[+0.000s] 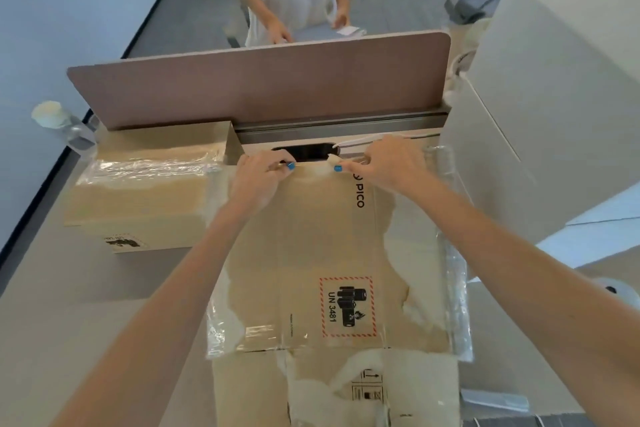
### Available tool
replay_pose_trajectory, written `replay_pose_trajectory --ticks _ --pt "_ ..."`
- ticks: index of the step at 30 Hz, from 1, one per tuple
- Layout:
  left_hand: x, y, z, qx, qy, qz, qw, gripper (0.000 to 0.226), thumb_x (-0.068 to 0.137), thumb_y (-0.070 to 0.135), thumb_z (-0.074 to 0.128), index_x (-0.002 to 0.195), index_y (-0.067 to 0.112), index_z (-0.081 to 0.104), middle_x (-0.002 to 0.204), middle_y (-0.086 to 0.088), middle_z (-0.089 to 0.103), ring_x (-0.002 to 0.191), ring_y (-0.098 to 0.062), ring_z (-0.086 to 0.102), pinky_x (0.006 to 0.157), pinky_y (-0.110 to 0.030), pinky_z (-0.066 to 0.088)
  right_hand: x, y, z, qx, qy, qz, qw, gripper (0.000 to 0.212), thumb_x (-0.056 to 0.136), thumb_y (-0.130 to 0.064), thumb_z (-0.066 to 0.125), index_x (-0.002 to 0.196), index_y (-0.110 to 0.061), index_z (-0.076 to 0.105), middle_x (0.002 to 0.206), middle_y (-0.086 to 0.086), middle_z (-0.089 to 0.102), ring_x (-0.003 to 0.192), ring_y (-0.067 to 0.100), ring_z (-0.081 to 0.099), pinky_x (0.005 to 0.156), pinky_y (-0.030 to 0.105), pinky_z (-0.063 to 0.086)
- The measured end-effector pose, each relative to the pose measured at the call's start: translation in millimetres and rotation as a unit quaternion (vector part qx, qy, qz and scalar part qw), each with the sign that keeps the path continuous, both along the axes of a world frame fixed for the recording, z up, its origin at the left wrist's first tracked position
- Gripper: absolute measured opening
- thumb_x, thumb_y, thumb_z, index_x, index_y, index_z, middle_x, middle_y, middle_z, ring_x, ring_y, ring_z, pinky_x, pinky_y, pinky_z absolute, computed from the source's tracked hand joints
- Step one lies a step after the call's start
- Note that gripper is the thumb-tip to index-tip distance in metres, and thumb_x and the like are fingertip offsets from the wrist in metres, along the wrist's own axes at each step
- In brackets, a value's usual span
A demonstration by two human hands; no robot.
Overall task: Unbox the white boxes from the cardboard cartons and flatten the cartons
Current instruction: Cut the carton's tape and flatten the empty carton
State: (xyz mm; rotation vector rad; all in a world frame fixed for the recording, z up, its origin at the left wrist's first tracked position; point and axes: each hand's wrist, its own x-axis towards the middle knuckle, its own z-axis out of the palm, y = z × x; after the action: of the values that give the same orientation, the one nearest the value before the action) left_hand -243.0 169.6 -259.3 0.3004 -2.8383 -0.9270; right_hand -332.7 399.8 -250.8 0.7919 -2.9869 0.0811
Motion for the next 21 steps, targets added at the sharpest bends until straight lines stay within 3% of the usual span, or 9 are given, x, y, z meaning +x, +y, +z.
replay_pose_trajectory --ticks 3,7,10,13,16,18,21 --pt "-29 -10 -33 -0.029 -0.041 -0.036 0.998 0.023 0.104 0.025 0.046 0.112 0.027 0.068 0.112 -0.001 0.063 0.108 -0.028 0.046 0.098 -0.042 0.035 -27 -7 -31 0.022 -0.009 -0.003 1.000 0.072 0.082 -0.081 0.032 0.065 -0.018 0.062 0.063 -0.002 0.055 0.069 0.021 0.057 0.057 0.030 0.035" --pt "-65 -19 -72 -0.061 -0.039 -0.064 0.995 0.024 0.105 0.024 0.043 0.113 0.025 0.065 0.105 0.006 0.060 0.100 -0.018 0.045 0.091 -0.034 0.027 -59 -16 -72 0.039 -0.023 -0.022 0.999 0.066 0.082 -0.080 0.033 0.069 -0.020 0.057 0.068 0.000 0.056 0.073 0.022 0.055 0.062 0.031 0.034" --pt "-86 -27 -106 -0.088 -0.039 -0.085 0.992 0.023 0.105 0.025 0.042 0.114 0.024 0.064 0.108 0.000 0.066 0.107 -0.022 0.054 0.098 -0.038 0.029 -75 -22 -103 0.032 -0.027 -0.031 0.999 0.060 0.087 -0.072 0.035 0.088 -0.016 0.057 0.085 0.006 0.067 0.082 0.026 0.061 0.073 0.036 0.043" --pt "-95 -31 -140 -0.130 -0.052 -0.071 0.988 0.028 0.106 0.028 0.040 0.122 0.021 0.062 0.116 -0.006 0.067 0.113 -0.028 0.055 0.102 -0.042 0.031 -85 -29 -135 0.047 -0.032 -0.034 0.998 0.062 0.091 -0.067 0.035 0.109 -0.011 0.055 0.099 0.009 0.068 0.095 0.028 0.062 0.092 0.041 0.039" --pt "-97 -33 -169 -0.156 -0.064 -0.069 0.983 0.033 0.106 0.029 0.039 0.129 0.018 0.060 0.120 -0.009 0.065 0.115 -0.032 0.056 0.107 -0.043 0.028 -87 -32 -160 0.058 -0.069 -0.032 0.995 0.053 0.095 -0.054 0.038 0.122 -0.009 0.050 0.112 0.013 0.064 0.106 0.030 0.058 0.091 0.040 0.038" --pt "-95 -36 -185 -0.201 -0.089 -0.079 0.972 0.036 0.106 0.032 0.038 0.137 0.021 0.054 0.129 -0.011 0.058 0.124 -0.035 0.049 0.111 -0.046 0.024 -83 -32 -169 0.046 -0.098 -0.024 0.994 0.048 0.096 -0.040 0.041 0.130 -0.007 0.046 0.124 0.016 0.057 0.115 0.033 0.052 0.095 0.041 0.038" --pt "-85 -38 -201 -0.232 -0.146 -0.084 0.958 0.052 0.105 0.040 0.036 0.155 0.026 0.029 0.152 -0.012 0.037 0.141 -0.036 0.029 0.116 -0.051 0.016 -74 -28 -182 0.051 -0.114 -0.012 0.992 0.052 0.096 -0.032 0.044 0.140 -0.006 0.038 0.139 0.017 0.047 0.127 0.035 0.044 0.106 0.042 0.033"
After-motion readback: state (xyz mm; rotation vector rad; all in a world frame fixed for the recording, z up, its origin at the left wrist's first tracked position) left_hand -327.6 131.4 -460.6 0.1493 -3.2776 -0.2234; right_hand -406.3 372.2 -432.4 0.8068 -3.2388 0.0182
